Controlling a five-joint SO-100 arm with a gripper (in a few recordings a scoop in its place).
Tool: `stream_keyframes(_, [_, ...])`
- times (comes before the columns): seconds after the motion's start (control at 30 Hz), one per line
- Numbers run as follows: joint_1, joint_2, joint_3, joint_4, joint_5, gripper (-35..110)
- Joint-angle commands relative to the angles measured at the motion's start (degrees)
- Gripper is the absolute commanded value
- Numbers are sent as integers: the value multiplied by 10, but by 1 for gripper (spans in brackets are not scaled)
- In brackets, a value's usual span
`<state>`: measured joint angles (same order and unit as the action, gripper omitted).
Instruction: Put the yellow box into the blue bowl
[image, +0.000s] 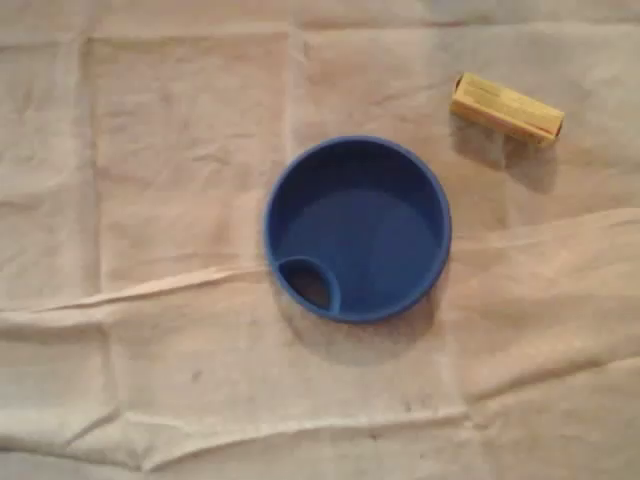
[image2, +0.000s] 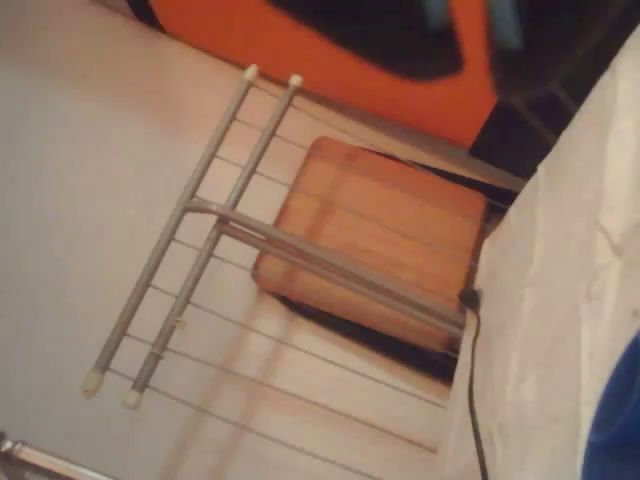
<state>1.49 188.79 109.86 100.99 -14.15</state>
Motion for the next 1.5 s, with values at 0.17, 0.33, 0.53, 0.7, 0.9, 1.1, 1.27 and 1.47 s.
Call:
stream_keyframes(0.17, [2,23,-4,-4,-4,0])
stream_keyframes(0.33, [2,23,-4,-4,-4,0])
stream_keyframes(0.53, [2,23,-4,-4,-4,0])
stream_keyframes(0.7, [2,23,-4,-4,-4,0])
stream_keyframes(0.9, [1,23,-3,-5,-4,0])
stream_keyframes(1.1, [0,-4,4,-16,3,0])
stream_keyframes(1.27, [0,-112,-3,-42,4,0])
stream_keyframes(1.47, [0,-243,-6,-99,4,0])
